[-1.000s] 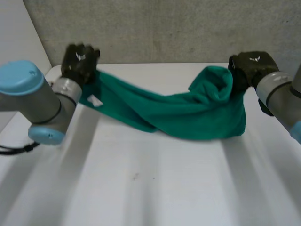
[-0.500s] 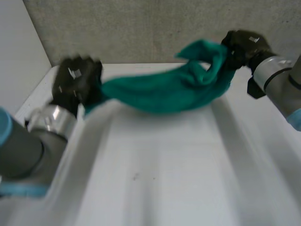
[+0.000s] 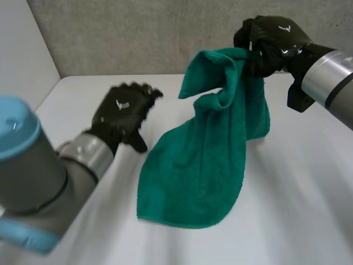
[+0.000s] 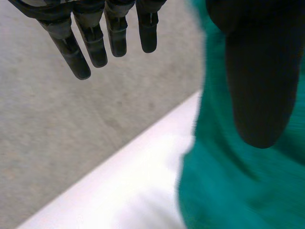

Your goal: Fold the towel.

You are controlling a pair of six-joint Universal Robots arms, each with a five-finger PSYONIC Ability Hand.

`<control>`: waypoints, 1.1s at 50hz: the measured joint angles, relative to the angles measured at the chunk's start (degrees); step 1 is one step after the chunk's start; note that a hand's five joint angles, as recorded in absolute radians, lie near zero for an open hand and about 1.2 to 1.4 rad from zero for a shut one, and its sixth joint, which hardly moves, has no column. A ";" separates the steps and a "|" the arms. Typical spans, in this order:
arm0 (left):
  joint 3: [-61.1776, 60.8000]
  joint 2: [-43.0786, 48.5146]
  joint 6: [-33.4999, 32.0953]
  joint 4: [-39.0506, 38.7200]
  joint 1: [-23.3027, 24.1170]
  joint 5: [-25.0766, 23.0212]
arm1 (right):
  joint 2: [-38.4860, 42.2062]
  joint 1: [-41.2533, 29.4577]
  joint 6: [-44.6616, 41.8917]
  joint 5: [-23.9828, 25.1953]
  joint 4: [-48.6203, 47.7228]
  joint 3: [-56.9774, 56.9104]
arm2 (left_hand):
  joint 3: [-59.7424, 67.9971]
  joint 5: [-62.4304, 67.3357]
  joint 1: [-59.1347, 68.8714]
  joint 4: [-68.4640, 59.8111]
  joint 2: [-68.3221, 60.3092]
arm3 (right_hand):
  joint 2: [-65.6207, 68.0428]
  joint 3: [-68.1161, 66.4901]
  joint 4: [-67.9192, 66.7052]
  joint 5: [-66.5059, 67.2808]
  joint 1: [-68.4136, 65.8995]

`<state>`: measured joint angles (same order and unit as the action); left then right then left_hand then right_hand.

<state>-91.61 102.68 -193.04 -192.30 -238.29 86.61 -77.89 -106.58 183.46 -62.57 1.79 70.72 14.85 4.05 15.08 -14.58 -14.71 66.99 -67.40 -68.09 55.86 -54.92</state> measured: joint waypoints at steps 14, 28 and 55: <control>23.61 24.81 6.56 3.56 -1.61 -11.35 | -10.75 0.04 1.20 6.83 -0.36 4.88 | -0.01 -0.04 -0.03 0.11 0.35 | 0.00 -0.40 0.00 0.00 0.00; 30.43 33.50 8.36 7.56 -4.16 -11.11 | -10.46 1.39 4.03 2.19 -0.70 5.67 | 52.65 50.23 50.22 -53.56 -53.39 | 0.00 -0.41 0.00 0.00 -0.58; 33.16 17.81 -0.50 -16.10 -6.93 2.97 | 17.55 1.16 3.79 -22.00 -10.08 -14.50 | 53.18 50.23 50.22 -53.72 -53.82 | 0.00 -0.40 0.00 0.00 -0.89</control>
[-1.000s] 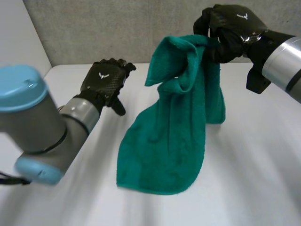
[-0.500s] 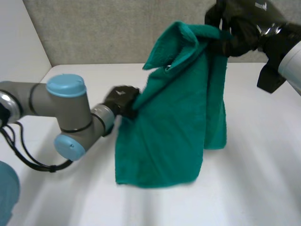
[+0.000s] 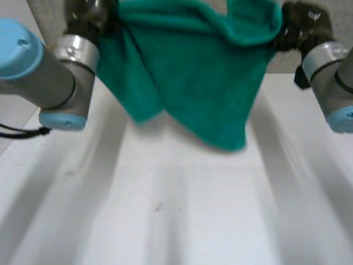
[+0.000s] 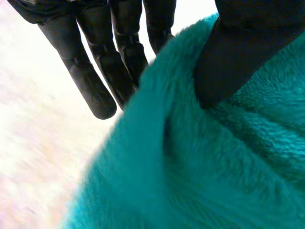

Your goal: Fold the towel.

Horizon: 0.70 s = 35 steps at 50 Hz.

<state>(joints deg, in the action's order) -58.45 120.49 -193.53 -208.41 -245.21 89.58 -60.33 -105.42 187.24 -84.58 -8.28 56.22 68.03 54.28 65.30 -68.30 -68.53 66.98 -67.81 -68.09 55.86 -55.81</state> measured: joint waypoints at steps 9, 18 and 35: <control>-11.64 -3.80 -0.56 -6.92 0.37 2.71 | -2.32 0.09 3.39 -0.39 -10.11 6.06 | 0.00 0.00 0.00 0.00 0.00 | 0.00 0.00 0.00 -0.01 0.00; -29.63 -1.58 -0.93 -4.25 0.84 2.36 | 5.68 0.31 -2.58 0.64 9.80 10.75 | 0.00 0.00 0.00 -0.01 -0.01 | 0.00 0.00 0.00 -0.01 0.00; -40.99 -9.88 -1.07 14.56 4.26 2.25 | -1.86 0.94 -15.62 3.31 15.64 21.87 | -41.15 -38.19 -38.84 42.03 41.79 | -48.92 49.77 50.10 -47.73 40.09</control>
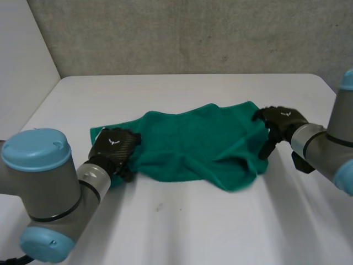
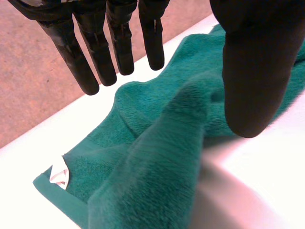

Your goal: Fold the towel.

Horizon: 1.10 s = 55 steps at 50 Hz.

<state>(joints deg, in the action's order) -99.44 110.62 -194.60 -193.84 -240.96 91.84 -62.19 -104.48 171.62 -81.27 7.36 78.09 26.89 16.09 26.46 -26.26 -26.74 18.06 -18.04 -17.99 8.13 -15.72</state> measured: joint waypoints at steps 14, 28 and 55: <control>5.44 -3.71 0.01 7.14 -4.43 -0.24 | -9.54 -3.23 -43.71 5.32 -0.29 5.25 | -4.36 -4.32 -3.36 4.23 4.36 | -5.58 6.13 5.09 -4.82 4.52; 22.15 7.08 -0.04 13.68 -10.04 -6.46 | -2.36 -6.66 -66.81 15.27 0.25 5.41 | -4.35 -4.22 -3.36 4.22 4.35 | -5.46 5.98 5.06 -4.82 4.51; 26.68 14.61 -0.32 23.51 -11.02 -7.89 | 5.33 -4.90 -70.54 15.09 0.15 4.59 | 4.02 4.89 4.53 -4.92 -4.36 | 41.77 -40.85 -41.01 39.55 -34.84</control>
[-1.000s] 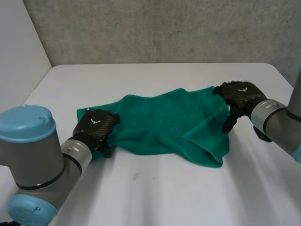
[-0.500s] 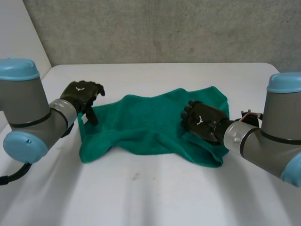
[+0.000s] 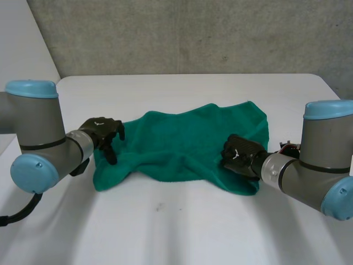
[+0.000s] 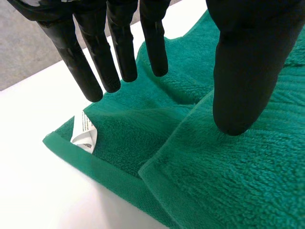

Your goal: Fold the towel.

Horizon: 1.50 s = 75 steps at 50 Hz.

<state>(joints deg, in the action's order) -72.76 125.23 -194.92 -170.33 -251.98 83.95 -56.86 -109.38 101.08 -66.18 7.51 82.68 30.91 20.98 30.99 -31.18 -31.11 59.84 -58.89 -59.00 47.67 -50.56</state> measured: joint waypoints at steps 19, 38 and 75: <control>-7.18 -4.30 -0.02 -0.24 0.19 -0.24 | -0.43 9.04 33.88 -12.83 -3.49 -4.91 | -0.11 -0.18 -0.19 0.11 0.12 | 7.16 -8.57 -9.09 8.62 -4.88; -9.83 -4.56 -0.13 -0.09 0.35 0.45 | -10.11 12.43 39.78 -16.97 -7.56 9.88 | 36.89 34.48 34.37 -36.89 -37.04 | 7.15 -8.58 -9.10 8.67 -4.88; -3.65 0.62 1.34 -5.83 3.84 1.02 | -19.48 13.36 28.31 -17.03 -3.71 16.81 | -1.61 -1.45 -1.33 1.73 1.77 | 7.16 -8.58 -9.10 8.93 -4.88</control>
<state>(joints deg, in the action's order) -76.41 125.85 -193.57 -176.16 -248.14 84.97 -76.34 -96.02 129.40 -83.21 3.80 99.49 29.30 19.53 29.66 -29.45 -29.34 66.99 -67.47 -68.10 56.60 -55.45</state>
